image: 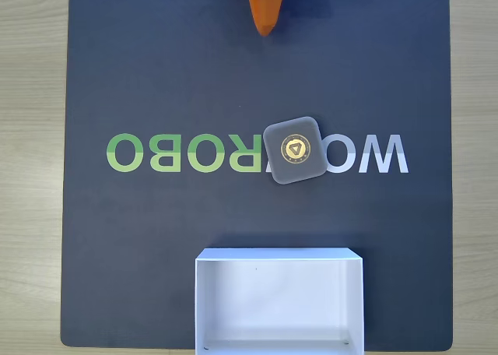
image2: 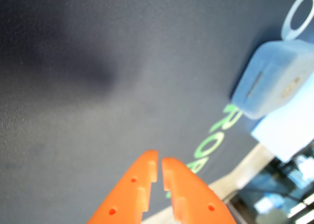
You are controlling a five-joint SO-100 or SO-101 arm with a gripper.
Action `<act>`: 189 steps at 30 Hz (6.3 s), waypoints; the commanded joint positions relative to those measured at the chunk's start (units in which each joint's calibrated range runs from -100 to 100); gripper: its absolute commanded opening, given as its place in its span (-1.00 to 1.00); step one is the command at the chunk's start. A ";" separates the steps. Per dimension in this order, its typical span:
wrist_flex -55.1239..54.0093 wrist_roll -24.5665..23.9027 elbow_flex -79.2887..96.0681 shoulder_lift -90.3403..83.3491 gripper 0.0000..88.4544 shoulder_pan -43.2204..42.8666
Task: Grab the usb to bin
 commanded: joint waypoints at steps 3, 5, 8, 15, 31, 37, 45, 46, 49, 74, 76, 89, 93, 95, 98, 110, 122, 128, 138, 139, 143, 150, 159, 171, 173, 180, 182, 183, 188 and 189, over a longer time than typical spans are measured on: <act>0.45 0.21 0.09 0.29 -0.98 0.12; 0.45 0.21 0.09 0.29 -0.98 0.12; 0.45 0.21 0.09 0.29 -0.98 0.12; 0.45 0.21 0.09 0.29 -0.98 0.12; 0.45 0.21 0.09 0.29 -0.98 0.12; 0.45 0.21 0.09 0.29 -0.98 0.12; 0.45 0.21 0.09 0.29 -0.98 0.12; 0.45 0.21 0.09 0.29 -0.98 0.12; 0.45 0.21 0.09 0.29 -0.98 0.12; -12.04 -0.21 -7.31 19.88 -0.97 -0.55; -16.93 -0.26 -11.74 27.00 -0.97 -0.55; -24.96 -0.42 -50.67 73.97 -0.97 -0.63; -24.87 -2.00 -62.06 86.09 -0.97 -0.72; -24.43 -3.94 -67.93 91.18 -0.97 -0.72; -19.11 -5.89 -76.42 96.44 -0.97 -2.23; 8.04 -8.10 -91.05 98.81 -0.95 -10.31; 8.83 -8.31 -87.62 98.72 -0.21 -5.77; 8.30 -8.10 -82.92 100.76 -0.06 -4.25; 5.25 -8.52 -85.90 112.20 -0.06 -4.25; 5.25 -8.52 -86.63 113.31 -0.06 -4.17; 5.60 -8.52 -89.70 117.12 -0.06 -4.17; 5.25 -8.10 -91.69 121.78 -0.06 -4.25; 4.29 -8.10 -91.69 125.77 -0.08 -4.25; 1.58 -8.10 -94.03 129.75 -0.08 -4.25; 1.58 -8.10 -95.21 131.53 -0.08 -4.17; 2.89 -8.10 -100.54 136.96 -0.08 -4.25; 3.50 -8.10 -100.81 137.38 -0.08 -4.25; 3.59 -8.10 -100.81 137.47 -0.08 -4.25; 3.59 -8.25 -100.90 137.38 -0.46 -4.25; 3.59 -8.25 -100.90 137.38 -0.62 -4.25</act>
